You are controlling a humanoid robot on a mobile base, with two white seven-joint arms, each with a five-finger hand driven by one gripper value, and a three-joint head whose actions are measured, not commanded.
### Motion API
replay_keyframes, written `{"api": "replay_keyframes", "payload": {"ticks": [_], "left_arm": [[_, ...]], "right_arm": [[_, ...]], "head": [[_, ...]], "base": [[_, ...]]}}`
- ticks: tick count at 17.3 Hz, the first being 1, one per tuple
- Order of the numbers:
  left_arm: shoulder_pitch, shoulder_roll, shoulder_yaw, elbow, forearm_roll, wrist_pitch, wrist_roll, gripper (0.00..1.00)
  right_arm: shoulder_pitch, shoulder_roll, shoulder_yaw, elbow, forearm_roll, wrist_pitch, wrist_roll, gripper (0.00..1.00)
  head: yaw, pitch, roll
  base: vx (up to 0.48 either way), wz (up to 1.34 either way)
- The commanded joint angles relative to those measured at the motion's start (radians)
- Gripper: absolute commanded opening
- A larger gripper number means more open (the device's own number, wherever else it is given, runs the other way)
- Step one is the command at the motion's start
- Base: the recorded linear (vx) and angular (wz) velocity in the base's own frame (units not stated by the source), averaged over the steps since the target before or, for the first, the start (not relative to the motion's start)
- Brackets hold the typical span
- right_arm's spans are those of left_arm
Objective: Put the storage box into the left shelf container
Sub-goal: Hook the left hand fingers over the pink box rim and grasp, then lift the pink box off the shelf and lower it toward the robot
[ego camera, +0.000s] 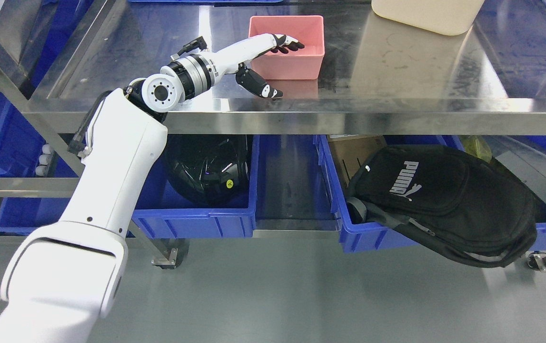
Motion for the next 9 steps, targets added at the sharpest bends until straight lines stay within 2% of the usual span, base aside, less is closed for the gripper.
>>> {"api": "replay_keyframes", "payload": {"ticks": [1, 2, 3, 6, 9], "left_arm": [[0.002, 0.014, -0.063, 0.038, -0.011, 0.009, -0.009, 0.5], [0.001, 0.014, -0.041, 0.036, -0.009, 0.007, -0.01, 0.43], [0.001, 0.014, -0.011, 0.033, -0.009, 0.001, -0.012, 0.32], [-0.022, 0.014, 0.078, 0.028, -0.009, -0.017, -0.013, 0.1], [-0.047, 0.014, 0.172, 0.028, 0.0, -0.037, -0.039, 0.0]], "right_arm": [[0.009, -0.017, -0.005, -0.017, 0.002, 0.0, 0.0, 1.0], [0.009, -0.017, -0.005, -0.017, 0.002, 0.0, 0.0, 1.0], [0.009, -0.017, -0.005, -0.017, 0.002, 0.0, 0.0, 1.0], [0.009, -0.017, -0.005, -0.017, 0.002, 0.0, 0.0, 1.0], [0.009, -0.017, -0.005, -0.017, 0.002, 0.0, 0.0, 1.0]], "head": [[0.0, 0.0, 0.0], [0.0, 0.0, 0.0], [0.0, 0.0, 0.0], [0.0, 0.0, 0.0], [0.0, 0.0, 0.0]], "base": [[0.0, 0.0], [0.0, 0.0], [0.0, 0.0], [0.0, 0.0], [0.0, 0.0]]}}
